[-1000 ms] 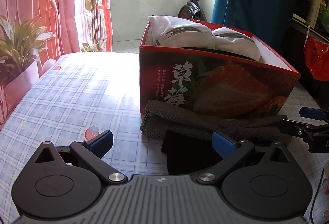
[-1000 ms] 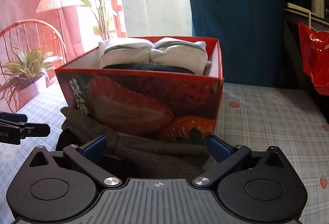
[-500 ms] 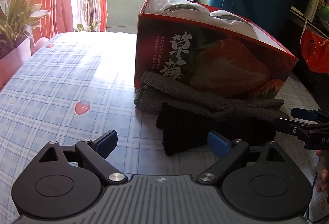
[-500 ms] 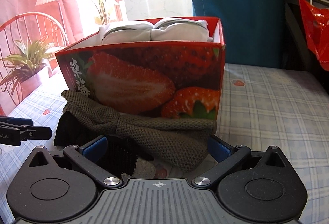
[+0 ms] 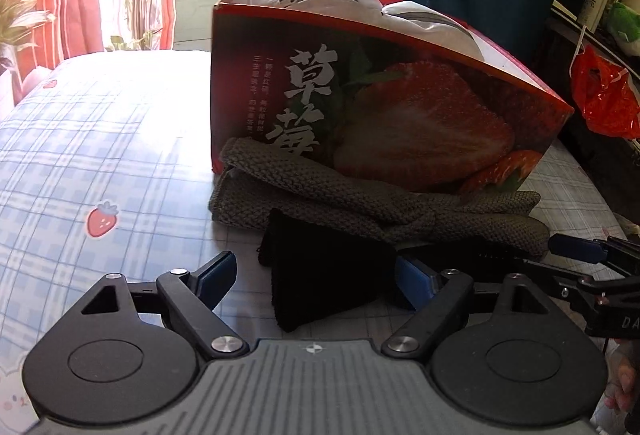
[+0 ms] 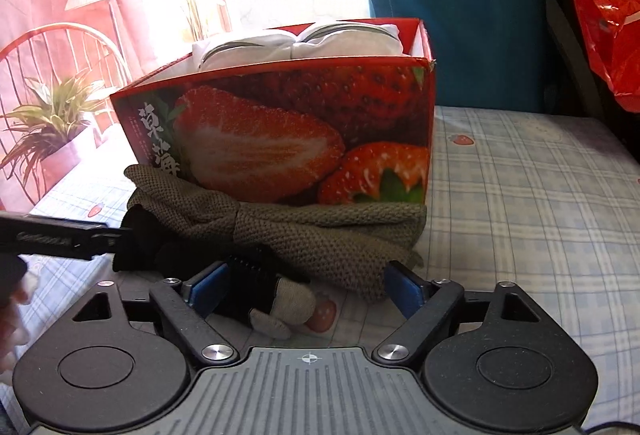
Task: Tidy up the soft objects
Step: 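Close both grippers on the black glove with white fingertips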
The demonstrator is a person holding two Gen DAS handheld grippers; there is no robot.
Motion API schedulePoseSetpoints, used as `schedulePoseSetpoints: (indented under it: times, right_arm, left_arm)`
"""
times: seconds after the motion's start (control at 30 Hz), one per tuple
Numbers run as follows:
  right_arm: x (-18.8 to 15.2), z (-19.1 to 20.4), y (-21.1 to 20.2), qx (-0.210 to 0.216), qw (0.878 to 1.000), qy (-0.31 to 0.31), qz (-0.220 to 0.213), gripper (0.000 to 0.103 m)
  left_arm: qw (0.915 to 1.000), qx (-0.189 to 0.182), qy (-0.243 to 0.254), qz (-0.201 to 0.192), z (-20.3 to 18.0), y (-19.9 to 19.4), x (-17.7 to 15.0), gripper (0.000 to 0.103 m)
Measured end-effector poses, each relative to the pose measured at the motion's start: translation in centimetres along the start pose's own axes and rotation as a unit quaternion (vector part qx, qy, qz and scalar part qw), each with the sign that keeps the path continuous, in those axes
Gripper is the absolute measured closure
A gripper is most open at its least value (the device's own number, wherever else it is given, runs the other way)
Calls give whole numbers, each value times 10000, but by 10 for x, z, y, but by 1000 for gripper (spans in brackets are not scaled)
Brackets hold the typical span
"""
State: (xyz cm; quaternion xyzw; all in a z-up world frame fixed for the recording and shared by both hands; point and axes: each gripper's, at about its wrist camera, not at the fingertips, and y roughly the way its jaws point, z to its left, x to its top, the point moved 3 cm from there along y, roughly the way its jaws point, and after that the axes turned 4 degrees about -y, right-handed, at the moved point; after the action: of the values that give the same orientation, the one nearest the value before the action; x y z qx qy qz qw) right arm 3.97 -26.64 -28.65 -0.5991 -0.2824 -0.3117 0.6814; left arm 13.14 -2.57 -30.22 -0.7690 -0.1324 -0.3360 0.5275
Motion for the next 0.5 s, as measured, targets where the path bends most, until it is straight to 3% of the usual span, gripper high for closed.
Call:
schedulePoseSetpoints:
  times: [0.1,0.23,0.5]
  right_arm:
    - [-4,2,0,28,10000,-2,69,26]
    - [-8,2,3,61,9999,74,136,31]
    - [-8,1,2,-15,9997,199,161,37]
  left_arm:
    - [9999,-151,18,33,-4,1,2,36]
    - [9996,-135,254,1,-14,0,1,50]
    - [9998,-137,159,54,-12,2,1,50]
